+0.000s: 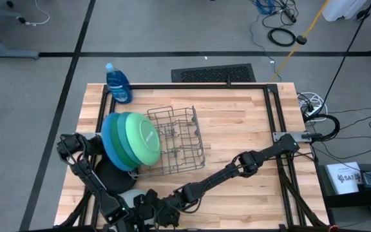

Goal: Sort dishes
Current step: Put the gray plate into the gray dish rack

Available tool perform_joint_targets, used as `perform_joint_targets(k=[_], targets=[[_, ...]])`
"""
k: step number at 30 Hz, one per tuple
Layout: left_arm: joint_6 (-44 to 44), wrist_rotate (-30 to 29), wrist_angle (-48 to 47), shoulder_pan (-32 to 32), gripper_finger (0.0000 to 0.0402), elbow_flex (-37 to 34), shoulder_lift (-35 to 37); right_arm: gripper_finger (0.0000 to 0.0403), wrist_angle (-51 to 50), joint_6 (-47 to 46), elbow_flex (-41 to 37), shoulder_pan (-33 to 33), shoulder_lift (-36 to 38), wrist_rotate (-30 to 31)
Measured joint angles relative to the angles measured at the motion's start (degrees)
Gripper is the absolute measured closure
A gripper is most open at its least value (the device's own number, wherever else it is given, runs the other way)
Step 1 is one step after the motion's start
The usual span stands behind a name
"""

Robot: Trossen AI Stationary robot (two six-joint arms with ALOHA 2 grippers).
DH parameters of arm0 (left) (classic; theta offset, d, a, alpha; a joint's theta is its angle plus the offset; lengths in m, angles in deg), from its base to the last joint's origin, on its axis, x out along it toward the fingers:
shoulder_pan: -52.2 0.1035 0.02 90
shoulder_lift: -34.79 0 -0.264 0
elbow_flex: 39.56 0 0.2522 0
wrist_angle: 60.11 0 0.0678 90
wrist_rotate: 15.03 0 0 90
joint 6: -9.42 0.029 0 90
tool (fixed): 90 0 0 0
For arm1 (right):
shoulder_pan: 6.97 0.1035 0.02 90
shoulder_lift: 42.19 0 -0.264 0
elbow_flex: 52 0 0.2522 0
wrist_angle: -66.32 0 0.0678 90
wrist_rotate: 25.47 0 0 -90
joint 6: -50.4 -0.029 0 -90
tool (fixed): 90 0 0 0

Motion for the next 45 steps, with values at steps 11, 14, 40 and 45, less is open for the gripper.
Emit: perform_joint_targets(k=[11,14,40,45], targets=[[-0.20,2.34,-0.24,0.17,0.0171,0.00,0.04,0.0278,-1.77,1.75,0.07,-0.04,0.09,0.03],[-0.33,2.74,0.06,0.15,0.0171,0.00,0.04,0.0316,-2.16,2.61,0.04,-0.02,0.09,-0.21],[5.68,0.10,-5.10,0.07,0.0171,-0.02,15.46,0.0400,-7.24,6.55,-0.13,3.19,2.29,1.23],[9.23,-0.95,-5.32,0.08,0.0171,-0.02,17.84,0.0400,-8.68,5.42,-0.22,3.80,3.62,1.71]])
